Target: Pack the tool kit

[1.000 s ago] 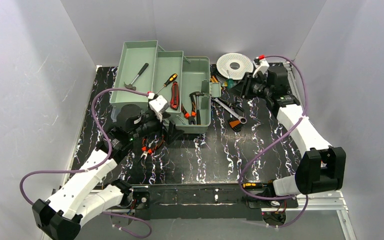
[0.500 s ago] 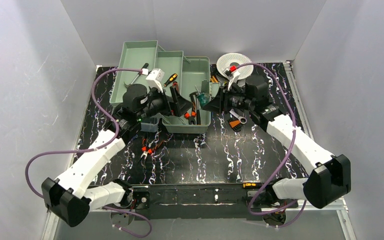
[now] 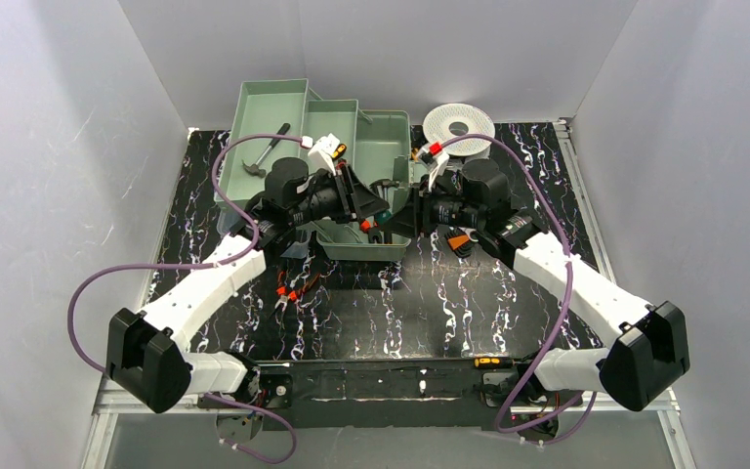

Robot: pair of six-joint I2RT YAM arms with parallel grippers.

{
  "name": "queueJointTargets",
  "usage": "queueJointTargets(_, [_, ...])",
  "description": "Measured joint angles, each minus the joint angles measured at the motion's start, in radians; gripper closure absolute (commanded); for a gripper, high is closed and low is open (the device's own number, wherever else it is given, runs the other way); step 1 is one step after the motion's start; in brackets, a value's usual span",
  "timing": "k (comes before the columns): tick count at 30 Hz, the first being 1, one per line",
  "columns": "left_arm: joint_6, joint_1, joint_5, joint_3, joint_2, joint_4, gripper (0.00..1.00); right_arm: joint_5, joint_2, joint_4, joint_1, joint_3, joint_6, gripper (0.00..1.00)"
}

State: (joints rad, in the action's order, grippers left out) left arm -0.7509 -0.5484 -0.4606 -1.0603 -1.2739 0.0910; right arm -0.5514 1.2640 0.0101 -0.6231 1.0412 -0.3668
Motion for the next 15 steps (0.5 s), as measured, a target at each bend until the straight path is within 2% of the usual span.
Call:
queueJointTargets(1, [0.003, -0.001, -0.002, 0.000, -0.001, -0.012, 1.00, 0.002, 0.001, -0.006, -0.001, 0.000, 0.000, 0.79])
queueJointTargets(2, [0.003, -0.001, -0.002, 0.000, -0.002, -0.022, 1.00, 0.003, 0.002, -0.007, -0.001, 0.000, 0.003, 0.66])
queueJointTargets(5, [0.037, -0.001, 0.010, -0.015, -0.002, -0.058, 1.00, 0.019, 0.008, -0.003, -0.007, 0.000, 0.010, 0.39])
queueJointTargets(7, [0.099, -0.002, 0.043, -0.055, -0.006, -0.134, 1.00, 0.040, 0.006, -0.006, -0.012, 0.000, 0.003, 0.28])
queueJointTargets(10, [0.227, 0.002, 0.152, -0.164, -0.023, -0.290, 1.00, 0.106, -0.026, -0.020, -0.012, -0.021, 0.004, 0.21])
queueJointTargets(15, [0.480, 0.011, 0.421, -0.460, -0.142, -0.490, 1.00, 0.241, -0.136, -0.027, -0.010, -0.098, 0.007, 0.20])
